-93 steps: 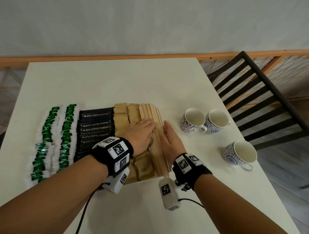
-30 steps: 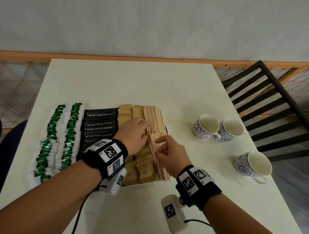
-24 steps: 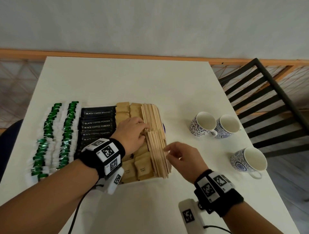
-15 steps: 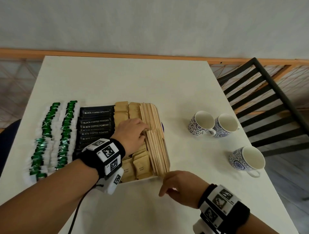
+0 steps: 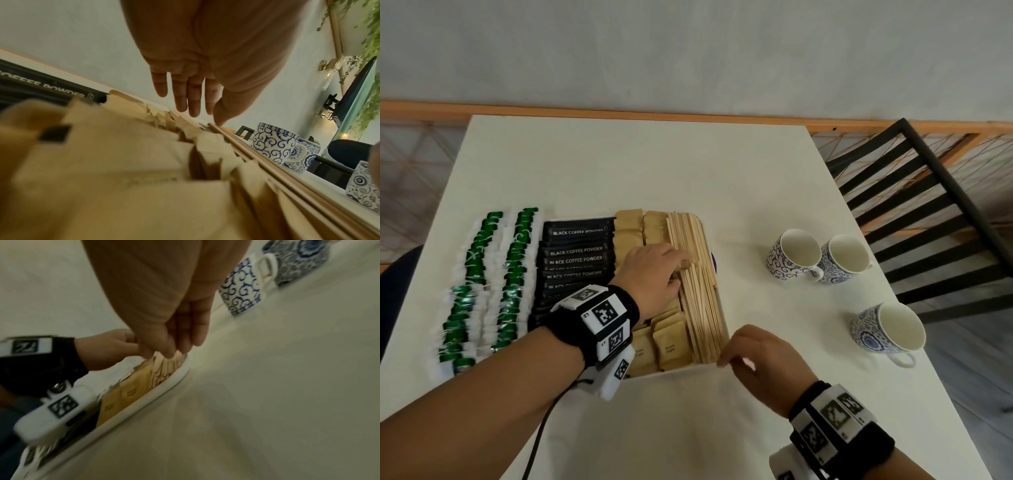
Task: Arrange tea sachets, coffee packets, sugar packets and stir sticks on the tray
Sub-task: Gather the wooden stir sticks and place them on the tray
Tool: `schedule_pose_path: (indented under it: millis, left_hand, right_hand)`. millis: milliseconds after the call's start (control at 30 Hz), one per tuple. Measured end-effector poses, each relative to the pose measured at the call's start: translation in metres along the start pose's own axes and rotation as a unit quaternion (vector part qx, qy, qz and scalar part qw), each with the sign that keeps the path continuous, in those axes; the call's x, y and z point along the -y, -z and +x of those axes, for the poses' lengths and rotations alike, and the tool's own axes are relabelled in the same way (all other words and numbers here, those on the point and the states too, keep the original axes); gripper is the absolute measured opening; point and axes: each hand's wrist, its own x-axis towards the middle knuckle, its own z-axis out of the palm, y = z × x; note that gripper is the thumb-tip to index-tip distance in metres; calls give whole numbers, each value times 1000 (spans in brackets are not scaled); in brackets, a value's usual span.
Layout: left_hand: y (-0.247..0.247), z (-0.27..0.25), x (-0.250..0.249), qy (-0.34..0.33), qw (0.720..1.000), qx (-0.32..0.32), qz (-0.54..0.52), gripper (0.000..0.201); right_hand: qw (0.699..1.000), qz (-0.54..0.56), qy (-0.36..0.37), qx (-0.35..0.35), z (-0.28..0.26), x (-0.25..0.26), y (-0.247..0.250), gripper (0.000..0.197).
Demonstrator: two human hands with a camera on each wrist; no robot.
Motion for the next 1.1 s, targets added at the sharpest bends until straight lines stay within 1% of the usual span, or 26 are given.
schedule_pose_path:
  millis: [33,67,133,167,233,300,367,500,567,667,800,967,1033,1100]
  left_hand:
    - [0,1,-1,-15,1000,0,5,50]
    - [0,3,-2,-39,999,7,13,57]
    - [1,7,-6,-104,992,46,52,68]
    - [1,10,-9,-133,985,77,78,72]
    - [2,15,-15,-176,967,137,125,70]
    - [-1,19,-21,-210,949,174,159,65]
    - [-4,21,-25,-229,939,192,170,59]
    - [-3,22,-29,-242,941,180,153,40]
    - [-1,21,-32,-237,944,177,149,33]
    - [0,19,-33,-224,947,181,141,27]
    - [0,18,-32,-213,952,173,138,24]
    - [-1,19,-33,-216,953,161,139,25]
    - [-3,18,-32,-217,955,149,137,27]
    - [-2,16,-30,-218,961,122,119,27]
  right_hand:
    - [998,15,-50,-27,-1,-3,1,21]
    - [994,28,-103,-29,0,-4,2,24]
    - [981,59,-186,4,2,-5,5,49]
    - [976,75,-206,18,5,-5,5,58]
    - [971,95,-216,34,8,-7,3,65]
    - [970,101,-217,32,10,-10,1,62]
    - [970,112,-216,16,10,-12,0,54]
    - [967,139,-214,-4,11,-11,0,35]
    - [966,148,-213,-11,11,-11,-1,31]
    - [963,159,-216,-13,11,-10,-1,30]
    - [956,193,-219,-18,12,-11,-2,31]
    - [952,202,-229,-22,13,-15,-5,35]
    - [947,210,-240,-28,11,-18,-6,37]
    - [942,221,-251,-35,9,-22,-8,35]
